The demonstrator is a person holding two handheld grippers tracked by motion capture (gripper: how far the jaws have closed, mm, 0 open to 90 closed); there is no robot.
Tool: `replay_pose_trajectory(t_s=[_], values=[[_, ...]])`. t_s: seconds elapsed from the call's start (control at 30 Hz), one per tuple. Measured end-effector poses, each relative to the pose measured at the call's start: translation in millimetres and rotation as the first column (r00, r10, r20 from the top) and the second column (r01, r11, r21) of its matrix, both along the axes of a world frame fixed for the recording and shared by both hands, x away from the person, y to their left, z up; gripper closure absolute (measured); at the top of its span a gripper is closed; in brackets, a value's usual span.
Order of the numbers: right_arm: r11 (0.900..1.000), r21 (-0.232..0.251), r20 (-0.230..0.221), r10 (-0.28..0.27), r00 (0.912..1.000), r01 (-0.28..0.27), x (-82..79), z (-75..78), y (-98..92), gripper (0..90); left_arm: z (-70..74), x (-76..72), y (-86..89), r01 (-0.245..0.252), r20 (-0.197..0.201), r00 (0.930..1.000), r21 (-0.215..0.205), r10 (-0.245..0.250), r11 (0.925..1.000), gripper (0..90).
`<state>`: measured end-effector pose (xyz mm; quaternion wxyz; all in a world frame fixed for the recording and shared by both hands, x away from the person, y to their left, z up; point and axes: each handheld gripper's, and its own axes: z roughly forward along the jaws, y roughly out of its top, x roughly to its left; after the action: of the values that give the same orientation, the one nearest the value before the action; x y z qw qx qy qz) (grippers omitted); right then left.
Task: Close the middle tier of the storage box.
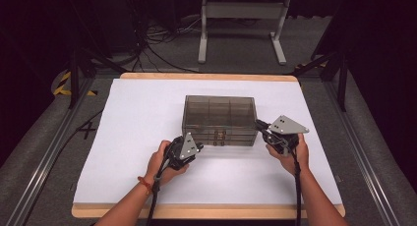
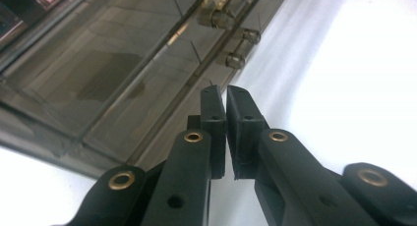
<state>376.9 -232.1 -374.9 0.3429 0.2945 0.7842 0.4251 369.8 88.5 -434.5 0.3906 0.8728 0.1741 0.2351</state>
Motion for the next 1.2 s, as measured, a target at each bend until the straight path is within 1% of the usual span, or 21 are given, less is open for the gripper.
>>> replay_pose_trajectory(t_s=[0.07,0.17,0.23,0.43,0.6,0.67,0.73,0.8,0.87,0.9,0.97,1.13,1.2], values=[[1.0,-0.004,0.002,0.002,1.0,-0.002,-0.2,0.1,0.3,85.9,0.5,-2.6,3.5,0.001,0.001,1.0,-0.013,-0.001,0.9999,86.3],[1.0,-0.006,0.001,0.004,1.0,-0.004,-0.7,0.3,0.7,85.7,1.5,-4.4,7.4,-0.004,0.002,1.0,-0.02,0.004,0.9998,85.7],[1.0,-0.02,0.008,0.008,0.9999,-0.007,-2.0,0.9,1.5,85.1,2.7,-5.8,13.1,-0.01,0.005,0.9999,-0.031,0.01,0.9995,84.9],[0.999,-0.035,0.007,0.016,0.9998,-0.016,-3.4,2.3,2.2,84.5,3.3,-6.8,22.0,-0.028,0.009,0.9996,-0.03,0.028,0.9992,83.9],[0.998,-0.058,0.003,0.023,0.9997,-0.023,-5.8,4.5,2.9,83.2,6.0,-9.4,31.2,-0.037,0.015,0.9992,-0.029,0.038,0.9989,82.1],[0.997,-0.068,0.009,0.026,0.9996,-0.025,-7.0,4.6,3.0,83.3,7.5,-10.3,36.6,-0.044,0.018,0.9989,-0.026,0.044,0.9987,81.8],[0.997,-0.079,0.023,0.023,0.9995,-0.021,-8.8,3.5,3.3,84.1,8.2,-10.6,40.4,-0.053,0.017,0.9985,-0.021,0.053,0.9984,81.2],[0.997,-0.077,0.026,0.025,0.9994,-0.023,-9.4,3.0,3.1,84.1,8.7,-10.6,41.5,-0.055,0.02,0.9983,-0.017,0.055,0.9984,80.5],[0.997,-0.073,0.018,0.03,0.9994,-0.028,-11.5,3.3,0.8,83.4,9.9,-10.9,44.5,-0.065,0.026,0.9975,-0.019,0.065,0.9977,79.7],[0.997,-0.073,0.018,0.03,0.9994,-0.028,-11.5,3.3,0.8,83.4,10.1,-10.9,45.5,-0.066,0.027,0.9974,-0.027,0.067,0.9974,79.7],[0.995,-0.093,0.025,0.036,0.9991,-0.034,-14.1,2.9,-0.5,83.1,10.7,-10.5,48.1,-0.066,0.025,0.9974,-0.022,0.067,0.9976,79.1],[0.995,-0.086,0.018,0.046,0.9988,-0.044,-21.6,4.8,-7.2,81.8,10.2,-9.8,50.8,-0.076,0.019,0.9969,-0.023,0.076,0.9968,75.6],[0.993,-0.103,0.016,0.054,0.9984,-0.052,-26.6,4.4,-9.9,80.9,10.5,-10.6,51.8,-0.078,0.023,0.9967,-0.024,0.078,0.9967,74.4]])
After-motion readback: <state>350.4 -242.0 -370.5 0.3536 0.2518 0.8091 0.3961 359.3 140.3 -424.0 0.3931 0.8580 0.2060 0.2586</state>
